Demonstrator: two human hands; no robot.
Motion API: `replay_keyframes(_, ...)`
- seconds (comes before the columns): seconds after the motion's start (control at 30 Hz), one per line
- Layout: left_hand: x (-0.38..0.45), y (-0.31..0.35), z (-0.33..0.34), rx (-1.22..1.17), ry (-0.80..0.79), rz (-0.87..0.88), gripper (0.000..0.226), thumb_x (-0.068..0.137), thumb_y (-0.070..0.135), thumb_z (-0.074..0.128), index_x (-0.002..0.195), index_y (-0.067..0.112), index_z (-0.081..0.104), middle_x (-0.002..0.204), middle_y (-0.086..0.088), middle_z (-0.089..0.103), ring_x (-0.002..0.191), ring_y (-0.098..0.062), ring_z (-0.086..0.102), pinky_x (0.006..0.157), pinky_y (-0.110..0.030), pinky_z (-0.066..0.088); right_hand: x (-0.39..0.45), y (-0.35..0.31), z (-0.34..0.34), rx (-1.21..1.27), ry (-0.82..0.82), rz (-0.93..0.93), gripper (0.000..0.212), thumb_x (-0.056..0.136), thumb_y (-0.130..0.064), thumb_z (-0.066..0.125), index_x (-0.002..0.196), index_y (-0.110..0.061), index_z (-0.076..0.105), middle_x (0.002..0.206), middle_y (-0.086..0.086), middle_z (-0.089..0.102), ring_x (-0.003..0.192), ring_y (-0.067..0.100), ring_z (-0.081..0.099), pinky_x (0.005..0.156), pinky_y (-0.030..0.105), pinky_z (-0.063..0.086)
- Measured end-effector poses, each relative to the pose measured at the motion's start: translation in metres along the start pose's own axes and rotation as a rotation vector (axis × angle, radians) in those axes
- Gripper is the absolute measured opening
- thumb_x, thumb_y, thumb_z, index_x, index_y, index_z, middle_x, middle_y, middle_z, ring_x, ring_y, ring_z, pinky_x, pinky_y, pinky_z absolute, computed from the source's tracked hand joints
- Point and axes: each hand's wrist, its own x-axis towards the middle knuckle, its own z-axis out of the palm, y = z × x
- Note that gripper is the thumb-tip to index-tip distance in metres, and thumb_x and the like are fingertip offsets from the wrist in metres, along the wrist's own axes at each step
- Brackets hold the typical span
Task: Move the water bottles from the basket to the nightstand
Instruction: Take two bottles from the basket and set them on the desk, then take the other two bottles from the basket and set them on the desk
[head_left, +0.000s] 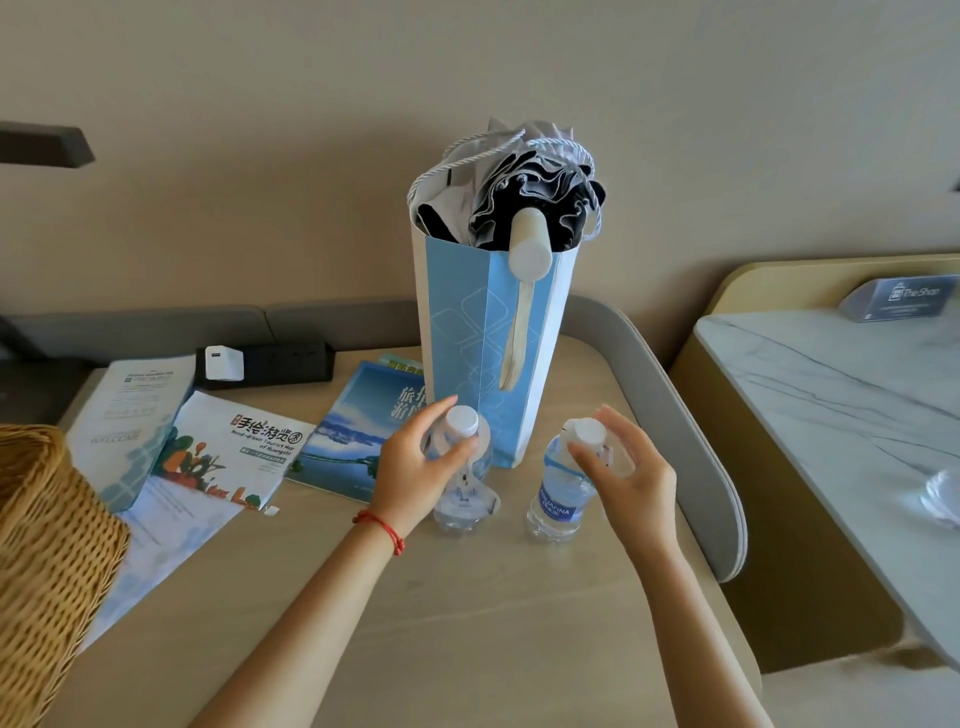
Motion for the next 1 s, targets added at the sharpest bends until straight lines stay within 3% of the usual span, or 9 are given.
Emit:
replay_keyframes(0.13, -0.016, 0.005, -0.013, 0.156, 0.079, 0.119, 0.045, 0.079, 0.018, 0.069, 0.121, 0.008, 0.055, 0.126, -0.007, 0.057, 0.115, -0.010, 0.047, 0.087, 0.003, 0.033, -0.010, -0.007, -0.008, -0.107, 0.014, -0.142, 0.064, 0.071, -0.059, 0.051, 0.123, -0.022, 0.056, 0.120, -0.007, 0.058, 0.105, 0.003, 0.050, 0.082, 0.026, 0.049)
replay_keyframes(0.23, -0.033, 0.004, -0.028, 0.290, 0.093, 0.175, 0.047, 0.078, 0.017, 0.070, 0.121, 0.004, 0.055, 0.129, -0.013, 0.056, 0.121, -0.019, 0.048, 0.100, -0.024, 0.038, -0.023, -0.013, -0.008, -0.228, 0.005, -0.272, 0.053, 0.078, -0.049, 0.051, 0.120, -0.018, 0.058, 0.125, 0.003, 0.060, 0.108, 0.013, 0.054, 0.083, 0.035, 0.051)
replay_keyframes(0.3, -0.046, 0.000, -0.040, 0.411, 0.109, 0.198, 0.046, 0.077, 0.017, 0.071, 0.119, 0.002, 0.057, 0.126, -0.017, 0.057, 0.121, -0.029, 0.050, 0.101, -0.042, 0.042, -0.033, -0.021, -0.004, -0.303, -0.003, -0.361, 0.047, 0.081, -0.042, 0.054, 0.118, -0.014, 0.060, 0.122, 0.006, 0.061, 0.107, 0.022, 0.058, 0.081, 0.035, 0.050)
replay_keyframes(0.37, -0.060, -0.004, -0.054, 0.537, 0.108, 0.210, 0.044, 0.077, 0.018, 0.072, 0.115, 0.002, 0.059, 0.123, -0.018, 0.059, 0.118, -0.033, 0.053, 0.098, -0.048, 0.043, -0.045, -0.028, 0.002, -0.353, -0.013, -0.420, 0.042, 0.082, -0.036, 0.059, 0.116, -0.010, 0.061, 0.120, 0.009, 0.063, 0.107, 0.028, 0.060, 0.082, 0.035, 0.049)
replay_keyframes(0.5, -0.090, -0.010, -0.093, 0.728, 0.113, 0.272, 0.042, 0.074, 0.019, 0.074, 0.111, 0.002, 0.061, 0.117, -0.019, 0.062, 0.113, -0.035, 0.056, 0.093, -0.053, 0.046, -0.070, -0.047, 0.024, -0.374, -0.078, -0.464, 0.041, 0.081, -0.029, 0.069, 0.116, -0.010, 0.061, 0.122, 0.009, 0.062, 0.112, 0.028, 0.058, 0.083, 0.044, 0.053)
replay_keyframes(0.67, -0.129, -0.014, -0.150, 0.804, 0.170, 0.208, 0.043, 0.078, 0.024, 0.070, 0.114, 0.001, 0.060, 0.121, -0.020, 0.060, 0.116, -0.036, 0.054, 0.094, -0.055, 0.045, -0.113, -0.082, 0.060, -0.342, -0.176, -0.519, 0.042, 0.082, -0.031, 0.067, 0.119, -0.011, 0.059, 0.123, 0.009, 0.062, 0.113, 0.028, 0.057, 0.087, 0.043, 0.051)
replay_keyframes(1.0, -0.230, -0.023, -0.299, 0.902, 0.301, 0.199, 0.036, 0.081, 0.028, 0.062, 0.107, 0.004, 0.062, 0.114, -0.017, 0.063, 0.109, -0.034, 0.056, 0.093, -0.043, 0.042, -0.237, -0.158, 0.146, -0.267, -0.235, -0.676, 0.036, 0.078, -0.022, 0.073, 0.109, -0.005, 0.064, 0.111, 0.012, 0.067, 0.102, 0.032, 0.063, 0.087, 0.044, 0.052)
